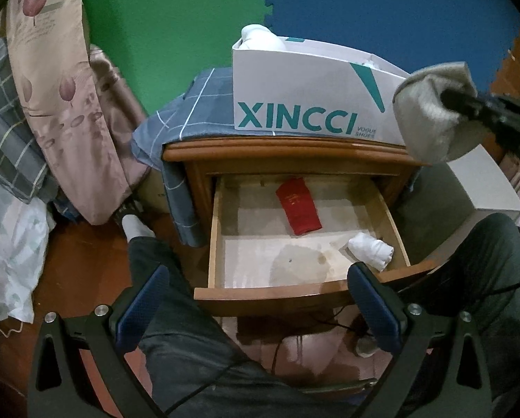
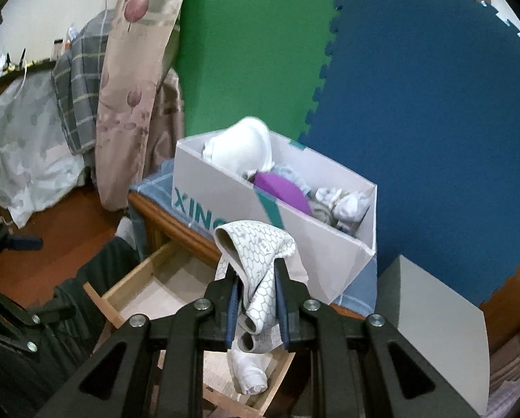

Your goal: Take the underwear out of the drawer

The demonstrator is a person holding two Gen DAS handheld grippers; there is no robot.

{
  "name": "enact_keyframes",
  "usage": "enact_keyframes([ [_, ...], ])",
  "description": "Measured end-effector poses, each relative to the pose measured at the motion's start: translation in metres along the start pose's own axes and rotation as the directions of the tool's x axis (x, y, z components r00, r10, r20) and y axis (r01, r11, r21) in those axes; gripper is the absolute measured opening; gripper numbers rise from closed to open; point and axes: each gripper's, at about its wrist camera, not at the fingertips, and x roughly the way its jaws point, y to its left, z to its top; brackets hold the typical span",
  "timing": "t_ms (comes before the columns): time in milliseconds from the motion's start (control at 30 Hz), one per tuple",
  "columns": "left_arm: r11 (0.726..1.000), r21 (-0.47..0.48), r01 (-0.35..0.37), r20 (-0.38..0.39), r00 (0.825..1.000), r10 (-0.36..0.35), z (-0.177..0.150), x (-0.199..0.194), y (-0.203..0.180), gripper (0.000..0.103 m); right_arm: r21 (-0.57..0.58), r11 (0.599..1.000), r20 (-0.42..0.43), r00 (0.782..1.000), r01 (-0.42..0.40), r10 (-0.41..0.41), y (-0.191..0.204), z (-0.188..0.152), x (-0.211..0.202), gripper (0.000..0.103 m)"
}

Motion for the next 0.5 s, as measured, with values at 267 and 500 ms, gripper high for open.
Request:
enact_keyframes([
  [267, 1.0, -0.012, 0.023, 0.007, 1.0, -0.023, -0.004, 0.0, 0.003, 0.101, 0.049, 0.999, 0.103, 0.994, 0.02, -0.025, -0.043, 0.056, -0.031, 0.007],
  [500, 0.997, -0.056, 0.043, 0.002, 0.999, -0.043, -0.007, 0.005, 0.012, 0.101, 0.073, 0.996, 0.143, 0.988, 0.043, -0.053, -0.084, 0.113, -0.009, 0.001],
])
